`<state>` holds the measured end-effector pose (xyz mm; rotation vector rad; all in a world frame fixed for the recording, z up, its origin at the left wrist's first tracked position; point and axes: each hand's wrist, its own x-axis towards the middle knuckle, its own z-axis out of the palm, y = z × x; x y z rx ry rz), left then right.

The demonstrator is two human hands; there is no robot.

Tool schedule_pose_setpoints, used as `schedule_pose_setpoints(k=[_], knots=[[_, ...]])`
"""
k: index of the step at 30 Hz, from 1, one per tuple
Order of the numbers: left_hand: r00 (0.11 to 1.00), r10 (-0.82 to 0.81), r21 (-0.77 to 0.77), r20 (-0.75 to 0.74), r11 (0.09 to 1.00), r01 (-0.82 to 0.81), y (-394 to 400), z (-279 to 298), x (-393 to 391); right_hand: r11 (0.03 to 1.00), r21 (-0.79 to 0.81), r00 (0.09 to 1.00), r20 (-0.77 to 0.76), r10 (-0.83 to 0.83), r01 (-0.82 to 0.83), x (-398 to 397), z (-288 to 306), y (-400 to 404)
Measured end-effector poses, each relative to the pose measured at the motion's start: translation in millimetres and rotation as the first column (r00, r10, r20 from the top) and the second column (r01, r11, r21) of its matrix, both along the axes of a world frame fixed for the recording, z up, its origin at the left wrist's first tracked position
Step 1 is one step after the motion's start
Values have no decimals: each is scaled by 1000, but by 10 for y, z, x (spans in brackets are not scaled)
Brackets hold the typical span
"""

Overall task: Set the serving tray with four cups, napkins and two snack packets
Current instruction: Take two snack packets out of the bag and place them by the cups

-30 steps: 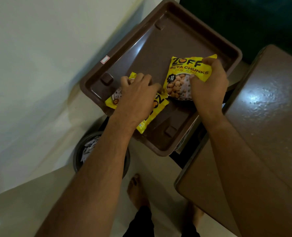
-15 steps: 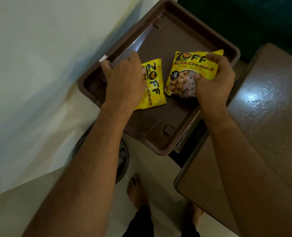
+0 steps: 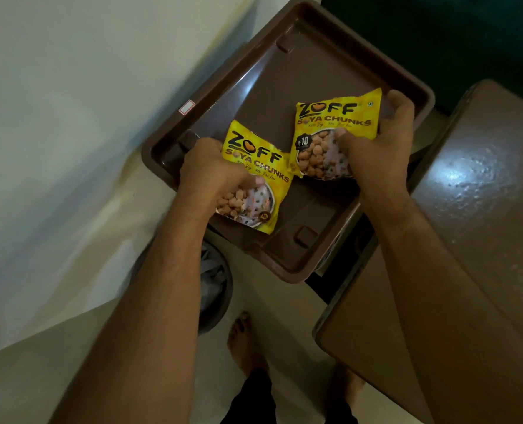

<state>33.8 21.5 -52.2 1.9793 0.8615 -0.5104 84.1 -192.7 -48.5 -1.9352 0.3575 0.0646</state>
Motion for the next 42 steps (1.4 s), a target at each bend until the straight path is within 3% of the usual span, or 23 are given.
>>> schedule_pose_setpoints(k=[7, 12, 16, 21, 28, 39, 42], knots=[[946, 296, -220, 131, 939, -263, -22, -74, -59, 996, -90, 991, -131, 11, -23, 24, 3, 87], [920, 344, -367, 187, 893, -260, -80, -130, -169, 998, 27, 978, -203, 53, -49, 52, -18, 82], [895, 428, -489, 128, 812, -318, -31, -118, -204, 982, 183, 969, -226, 97, -55, 63, 15, 4], [931, 344, -540, 121, 810, -229, 46, -34, -252, 944, 329, 944, -304, 128, -22, 44, 77, -76], [927, 338, -514, 162, 831, -213, 38, 51, -323, 951, 304, 941, -301, 156, -60, -36, 143, -188], [914, 328, -557, 241, 817, -146, -387, 309, -530, 844, 534, 958, -263, 110, 50, -402, 337, -757], [914, 320, -581, 250, 804, -123, -612, 383, -585, 846, 529, 959, -267, 95, 64, -516, 344, -1022]])
